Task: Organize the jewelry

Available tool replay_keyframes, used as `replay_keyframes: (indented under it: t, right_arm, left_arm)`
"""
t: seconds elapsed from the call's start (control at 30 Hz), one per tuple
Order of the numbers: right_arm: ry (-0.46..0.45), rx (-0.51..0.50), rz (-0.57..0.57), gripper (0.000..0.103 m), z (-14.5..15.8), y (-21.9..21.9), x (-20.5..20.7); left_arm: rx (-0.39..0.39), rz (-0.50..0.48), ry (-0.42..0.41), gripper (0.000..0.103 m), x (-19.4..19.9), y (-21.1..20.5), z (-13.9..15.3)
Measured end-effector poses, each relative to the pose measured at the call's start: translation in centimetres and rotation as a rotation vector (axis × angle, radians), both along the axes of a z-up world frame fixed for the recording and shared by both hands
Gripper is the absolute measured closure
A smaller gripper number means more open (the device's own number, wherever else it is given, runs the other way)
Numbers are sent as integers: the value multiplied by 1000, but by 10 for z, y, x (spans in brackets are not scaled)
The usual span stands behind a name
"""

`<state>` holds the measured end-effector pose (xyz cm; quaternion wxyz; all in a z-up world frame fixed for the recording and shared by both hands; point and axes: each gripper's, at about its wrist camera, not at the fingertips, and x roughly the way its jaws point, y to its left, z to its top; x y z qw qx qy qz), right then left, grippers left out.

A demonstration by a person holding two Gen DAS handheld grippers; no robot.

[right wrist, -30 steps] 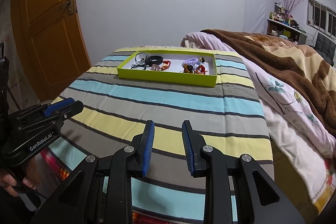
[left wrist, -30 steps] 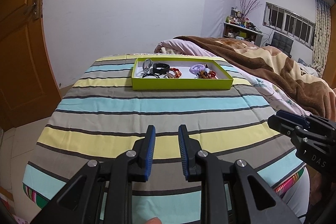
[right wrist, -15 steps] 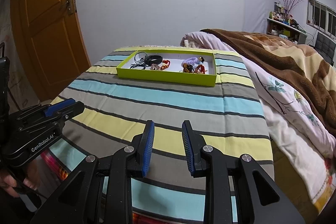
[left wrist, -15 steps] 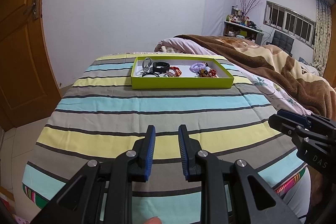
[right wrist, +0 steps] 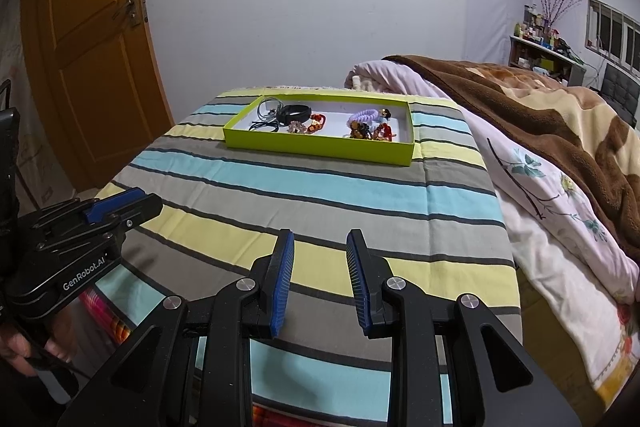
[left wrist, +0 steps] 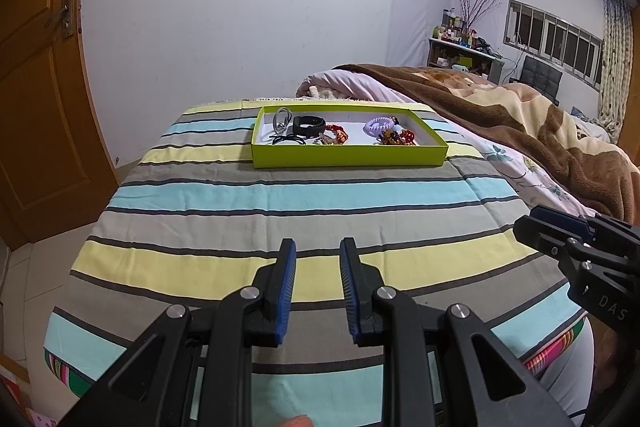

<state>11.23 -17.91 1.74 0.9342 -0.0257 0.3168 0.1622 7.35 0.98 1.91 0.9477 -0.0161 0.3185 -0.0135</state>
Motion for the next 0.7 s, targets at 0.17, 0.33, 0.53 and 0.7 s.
replay_keyframes:
  t: [0.17,0.33,0.53,0.7]
  right_arm:
    - [0,-1,-1,75,0,0,0]
    - [2,-1,-1,75,0,1,-1]
    - [3,-2,0,75,0,1,0]
    - [2,-1,1,75,0,1,0]
  left_arm:
    - [3,1,4,80,0,-1,0]
    - [7,1,6,80,0,-2,0]
    - [5,0,13,80,1,-2,-1]
    - [7,-1,16,80,2,-2,-2]
